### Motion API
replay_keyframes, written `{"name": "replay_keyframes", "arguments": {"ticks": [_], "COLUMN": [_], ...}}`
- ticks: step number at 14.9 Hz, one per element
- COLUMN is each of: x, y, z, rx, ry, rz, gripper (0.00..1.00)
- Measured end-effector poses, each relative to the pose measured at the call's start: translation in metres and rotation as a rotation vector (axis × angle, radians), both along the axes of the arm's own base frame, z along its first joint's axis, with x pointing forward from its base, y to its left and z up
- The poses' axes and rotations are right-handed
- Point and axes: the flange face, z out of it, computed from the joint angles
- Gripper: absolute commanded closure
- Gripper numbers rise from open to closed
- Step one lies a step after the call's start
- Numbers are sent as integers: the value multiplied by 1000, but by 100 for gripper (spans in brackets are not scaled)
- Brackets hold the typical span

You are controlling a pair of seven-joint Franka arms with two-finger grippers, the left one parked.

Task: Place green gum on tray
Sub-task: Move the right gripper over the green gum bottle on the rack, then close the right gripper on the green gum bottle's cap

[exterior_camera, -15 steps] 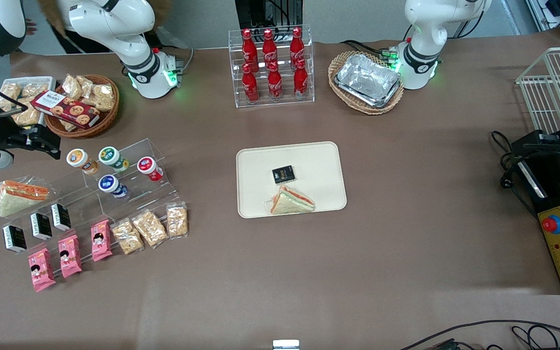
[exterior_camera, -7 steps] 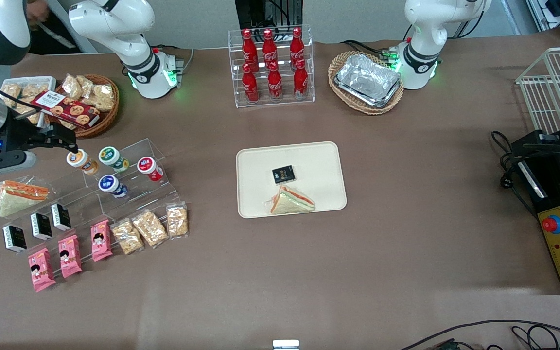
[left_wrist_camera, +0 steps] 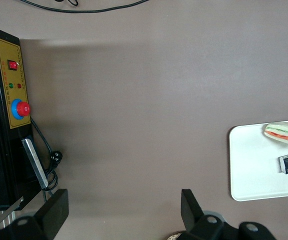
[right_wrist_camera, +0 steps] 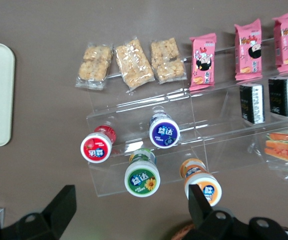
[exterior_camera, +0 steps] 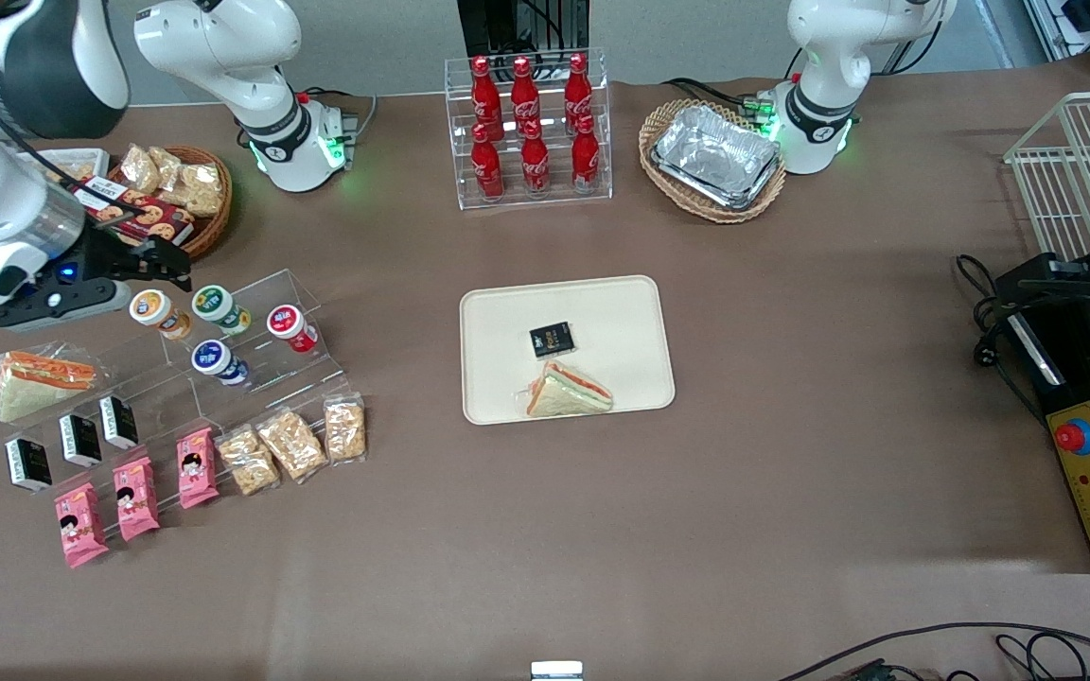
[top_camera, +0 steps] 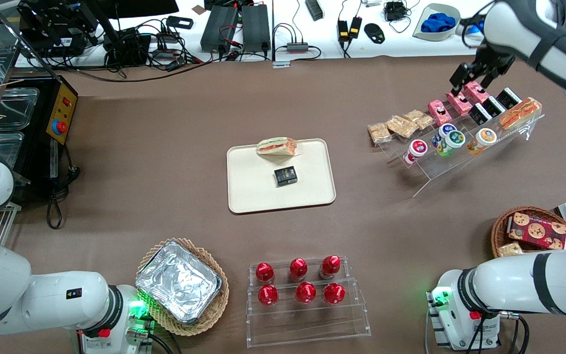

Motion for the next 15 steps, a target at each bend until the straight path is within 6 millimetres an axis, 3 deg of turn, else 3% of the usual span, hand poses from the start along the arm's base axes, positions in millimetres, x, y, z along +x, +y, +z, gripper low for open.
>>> {"name": "replay_keyframes", "arguments": {"ticks": [5,8,15], "x": [-33,-44,-53], "y": [-8,-13,-19], "z": [-63,-95,-129], "rx": [9,12,13], "ry": [-9,-7,-27], "rz": [-11,-21,-35], "gripper": [0,0,0]}}
